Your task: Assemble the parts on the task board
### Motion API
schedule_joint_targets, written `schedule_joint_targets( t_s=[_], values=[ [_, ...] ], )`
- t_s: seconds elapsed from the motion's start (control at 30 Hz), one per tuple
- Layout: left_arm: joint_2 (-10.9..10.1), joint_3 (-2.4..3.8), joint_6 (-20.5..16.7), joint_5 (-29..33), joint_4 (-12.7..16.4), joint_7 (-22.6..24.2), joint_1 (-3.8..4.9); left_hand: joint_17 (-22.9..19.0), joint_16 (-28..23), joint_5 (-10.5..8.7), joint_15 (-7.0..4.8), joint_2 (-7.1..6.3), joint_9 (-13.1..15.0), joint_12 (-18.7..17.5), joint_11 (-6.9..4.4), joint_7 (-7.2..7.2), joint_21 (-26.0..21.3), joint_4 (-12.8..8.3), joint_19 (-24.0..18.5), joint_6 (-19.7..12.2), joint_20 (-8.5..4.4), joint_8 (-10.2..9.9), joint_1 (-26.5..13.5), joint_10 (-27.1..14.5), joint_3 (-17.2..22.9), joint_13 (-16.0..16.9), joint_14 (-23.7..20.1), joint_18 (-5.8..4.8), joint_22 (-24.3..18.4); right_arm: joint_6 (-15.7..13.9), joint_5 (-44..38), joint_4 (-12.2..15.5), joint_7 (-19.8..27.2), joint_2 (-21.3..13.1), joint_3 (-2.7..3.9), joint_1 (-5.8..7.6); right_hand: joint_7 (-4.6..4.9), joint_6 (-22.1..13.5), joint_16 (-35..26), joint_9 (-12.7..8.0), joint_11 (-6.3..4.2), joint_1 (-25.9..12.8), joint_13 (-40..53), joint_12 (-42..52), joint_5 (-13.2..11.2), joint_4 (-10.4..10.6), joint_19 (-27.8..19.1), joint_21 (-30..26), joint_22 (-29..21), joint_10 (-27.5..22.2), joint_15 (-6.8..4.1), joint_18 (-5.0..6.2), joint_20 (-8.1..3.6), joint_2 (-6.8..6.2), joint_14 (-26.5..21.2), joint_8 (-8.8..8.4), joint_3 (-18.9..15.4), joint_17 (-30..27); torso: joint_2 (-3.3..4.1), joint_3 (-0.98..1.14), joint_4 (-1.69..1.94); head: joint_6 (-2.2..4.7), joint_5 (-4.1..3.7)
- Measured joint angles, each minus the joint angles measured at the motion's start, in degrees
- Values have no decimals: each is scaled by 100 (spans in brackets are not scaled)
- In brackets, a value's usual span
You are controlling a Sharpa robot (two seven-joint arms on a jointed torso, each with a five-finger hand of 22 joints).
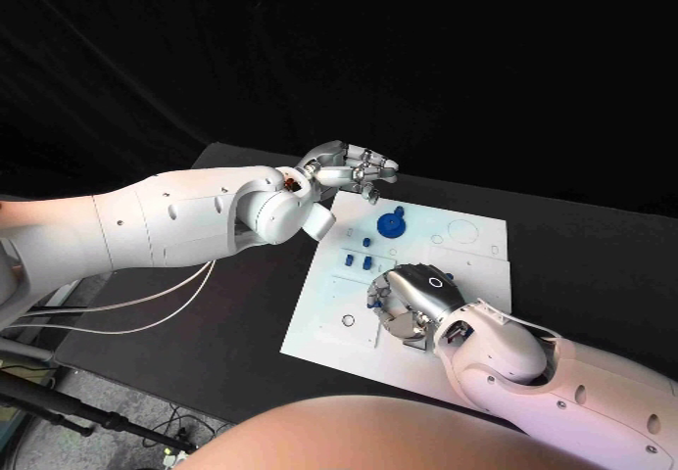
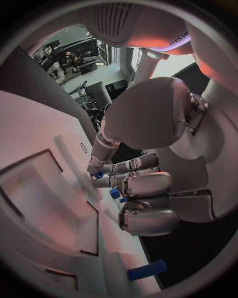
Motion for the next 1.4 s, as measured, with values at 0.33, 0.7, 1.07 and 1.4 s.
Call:
schedule_joint_targets(
  t_s=[0.33, 0.7, 1.07, 1.4],
  values=[
    [2, 0, 0, -1, 0, -2, 1, 0, 0, 0, 0, 0, 0, 0, 0, 0, 0, 0, 0, 0, 0, 0, 0, 0, 0, 0, 0, 0, 0, 55, -13, 25, -59, 46, -2, 42, 0, 0, 0, 4, -9, -8, -2, -1, 23, 0, 0, 0, -1, 13, 0, 0, 0, -8, 0, 0, 0, 0, 2, -2, 2, -1, -3],
    [3, 0, 1, -1, 0, -4, 3, 1, 0, 0, 0, 0, -1, 0, 0, 0, 0, 0, 0, 0, 0, 0, 0, 0, 0, 1, 0, 0, 1, 112, -17, 26, -74, 84, -2, 68, 0, 0, 0, 10, -23, -15, 3, -1, 23, 16, 0, 0, -2, 1, 0, 0, 0, -15, 0, 0, -16, -1, 0, -1, 2, 0, 9],
    [-2, 0, 3, -1, 3, -9, 6, 1, 0, 0, 0, 0, -2, 0, -1, 0, 0, 0, 0, 0, 0, 0, 0, 0, 0, 1, 0, 0, 1, 184, -18, -12, -73, 118, 2, 91, 45, -107, 0, 30, -112, -51, 14, -121, 22, 39, 0, -65, -2, 37, 0, 0, 0, -25, 0, -56, -39, -22, 1, 1, -4, 0, 14],
    [-3, 0, 8, -1, 3, -16, 8, -8, 0, 0, 0, 0, 7, 0, -22, -20, 0, 0, 0, -20, 0, 46, 0, -21, 0, -5, 0, 0, -9, 307, -10, -58, -42, 144, -3, 99, 226, -492, -66, -73, 27, -289, -99, -502, 89, 102, -82, -328, 2, -405, 146, 1, 125, -222, 0, -317, -102, -192, -1, 1, -4, 0, 13]
  ],
)
